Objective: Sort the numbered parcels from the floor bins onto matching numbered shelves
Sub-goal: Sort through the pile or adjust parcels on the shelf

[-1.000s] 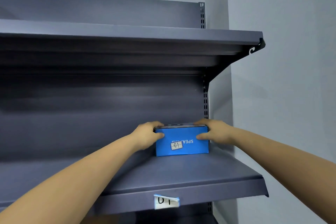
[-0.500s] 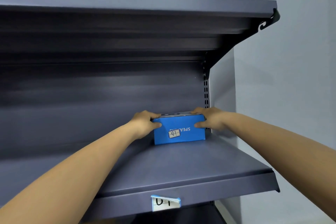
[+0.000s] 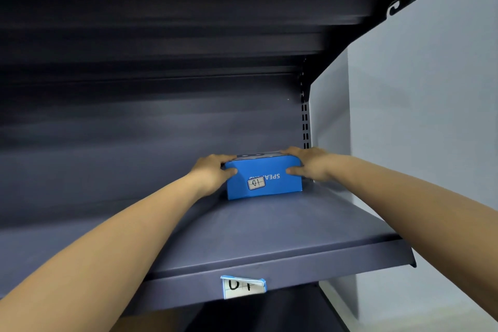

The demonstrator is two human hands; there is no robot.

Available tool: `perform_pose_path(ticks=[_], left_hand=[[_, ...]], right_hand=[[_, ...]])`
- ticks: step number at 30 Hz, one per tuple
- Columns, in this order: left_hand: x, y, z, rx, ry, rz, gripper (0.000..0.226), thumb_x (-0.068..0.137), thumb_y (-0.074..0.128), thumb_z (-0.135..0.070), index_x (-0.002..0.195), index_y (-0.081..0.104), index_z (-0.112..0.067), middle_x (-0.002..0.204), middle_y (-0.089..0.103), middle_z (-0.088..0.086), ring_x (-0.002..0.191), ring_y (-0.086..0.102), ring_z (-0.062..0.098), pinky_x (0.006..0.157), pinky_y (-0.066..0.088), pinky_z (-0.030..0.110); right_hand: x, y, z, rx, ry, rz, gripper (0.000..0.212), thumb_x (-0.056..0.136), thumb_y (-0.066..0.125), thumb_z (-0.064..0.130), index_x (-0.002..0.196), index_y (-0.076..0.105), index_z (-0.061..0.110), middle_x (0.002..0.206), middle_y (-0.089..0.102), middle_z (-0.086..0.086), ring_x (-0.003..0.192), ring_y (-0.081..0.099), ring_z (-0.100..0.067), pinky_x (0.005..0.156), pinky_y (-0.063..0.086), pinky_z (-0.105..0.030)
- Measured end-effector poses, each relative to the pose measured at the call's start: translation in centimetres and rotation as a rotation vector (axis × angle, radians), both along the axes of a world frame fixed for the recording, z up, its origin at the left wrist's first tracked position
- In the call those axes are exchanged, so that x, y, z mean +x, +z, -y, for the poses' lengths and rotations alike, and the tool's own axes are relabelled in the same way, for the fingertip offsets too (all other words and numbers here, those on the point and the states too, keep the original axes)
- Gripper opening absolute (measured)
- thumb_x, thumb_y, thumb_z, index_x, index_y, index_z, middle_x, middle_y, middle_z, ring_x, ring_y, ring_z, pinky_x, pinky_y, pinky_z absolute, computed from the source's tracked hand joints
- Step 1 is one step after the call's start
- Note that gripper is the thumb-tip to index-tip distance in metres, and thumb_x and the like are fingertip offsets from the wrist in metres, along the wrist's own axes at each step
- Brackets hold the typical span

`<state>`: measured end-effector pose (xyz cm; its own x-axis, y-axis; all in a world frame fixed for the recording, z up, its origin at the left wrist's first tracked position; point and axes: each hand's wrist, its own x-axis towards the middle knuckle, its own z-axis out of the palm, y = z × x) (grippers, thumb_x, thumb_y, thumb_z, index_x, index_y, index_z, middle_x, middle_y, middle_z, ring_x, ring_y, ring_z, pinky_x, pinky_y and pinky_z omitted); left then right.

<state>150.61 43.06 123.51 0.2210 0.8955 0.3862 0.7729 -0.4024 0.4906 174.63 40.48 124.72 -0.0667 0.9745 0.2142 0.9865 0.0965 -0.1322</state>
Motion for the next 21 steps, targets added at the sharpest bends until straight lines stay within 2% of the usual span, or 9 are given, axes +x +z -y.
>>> perform_pose_path(ticks=[2,4,6,8,10,12,15,18,21], left_hand=[[0.0,-0.2,0.1,0.014,0.01,-0.014,0.049,0.099,0.052,-0.029,0.146,0.04,-0.032,0.142,0.05,0.002,0.124,0.05,0.021,0.097,0.039,0.025],[0.0,-0.4,0.4,0.02,0.019,-0.042,0.054,0.099,0.052,-0.029,0.149,0.033,-0.033,0.138,0.053,0.003,0.116,0.053,0.02,0.093,0.041,0.025],[0.1,-0.5,1.0,0.011,0.033,-0.073,0.061,0.098,0.053,-0.029,0.152,0.024,-0.035,0.135,0.055,0.005,0.113,0.055,0.022,0.092,0.045,0.029],[0.1,-0.6,1.8,0.003,0.043,-0.093,0.066,0.098,0.053,-0.03,0.153,0.017,-0.034,0.134,0.054,0.007,0.116,0.055,0.025,0.092,0.046,0.032],[0.2,-0.4,2.6,0.008,0.048,-0.106,0.068,0.098,0.052,-0.03,0.154,0.013,-0.031,0.135,0.053,0.008,0.115,0.054,0.025,0.09,0.045,0.031],[0.1,0.0,3.4,0.026,0.061,-0.126,0.069,0.098,0.052,-0.03,0.155,0.014,-0.025,0.142,0.049,0.008,0.121,0.051,0.026,0.091,0.043,0.03],[-0.2,0.6,5.0,0.049,0.097,-0.163,0.063,0.098,0.051,-0.029,0.152,0.021,-0.016,0.145,0.045,0.012,0.129,0.045,0.03,0.097,0.04,0.032],[-0.9,1.0,6.4,0.07,0.123,-0.189,0.052,0.098,0.05,-0.026,0.145,0.034,-0.01,0.142,0.047,0.015,0.125,0.048,0.032,0.095,0.042,0.035],[-2.0,1.0,7.7,0.079,0.139,-0.199,0.051,0.098,0.048,-0.022,0.146,0.033,-0.012,0.145,0.044,0.014,0.126,0.047,0.032,0.097,0.041,0.035]], right_hand=[[-0.1,0.0,0.1,-0.005,-0.02,0.028,0.061,0.1,0.045,0.043,0.152,0.016,0.034,0.123,0.057,-0.006,0.1,0.056,-0.023,0.095,0.048,-0.037],[-0.4,-0.2,0.4,0.009,-0.048,0.074,0.066,0.1,0.044,0.046,0.153,0.007,0.036,0.125,0.057,-0.01,0.099,0.059,-0.025,0.093,0.05,-0.04],[-0.8,-0.4,0.8,0.034,-0.069,0.114,0.07,0.1,0.043,0.046,0.154,-0.001,0.035,0.106,0.059,-0.008,0.088,0.059,-0.024,0.086,0.053,-0.038],[-1.1,-0.5,1.4,0.07,-0.083,0.16,0.072,0.1,0.042,0.044,0.154,-0.004,0.032,0.084,0.051,-0.003,0.075,0.055,-0.021,0.074,0.051,-0.035],[-1.2,-0.3,2.0,0.103,-0.097,0.192,0.071,0.1,0.042,0.042,0.154,-0.003,0.03,0.078,0.047,-0.002,0.073,0.053,-0.021,0.069,0.048,-0.033],[-1.0,0.1,2.6,0.122,-0.105,0.219,0.07,0.1,0.043,0.041,0.154,0.0,0.029,0.086,0.053,-0.005,0.079,0.057,-0.023,0.069,0.049,-0.034],[-0.7,0.7,4.0,0.145,-0.1,0.249,0.066,0.1,0.044,0.041,0.153,0.008,0.025,0.114,0.057,-0.012,0.099,0.059,-0.03,0.077,0.049,-0.037],[-0.5,0.9,5.8,0.162,-0.079,0.268,0.06,0.1,0.045,0.041,0.149,0.019,0.021,0.12,0.058,-0.012,0.103,0.059,-0.032,0.082,0.051,-0.039],[-0.5,0.8,8.3,0.154,-0.083,0.269,0.059,0.1,0.046,0.042,0.148,0.021,0.021,0.127,0.056,-0.012,0.108,0.058,-0.031,0.084,0.05,-0.038]])
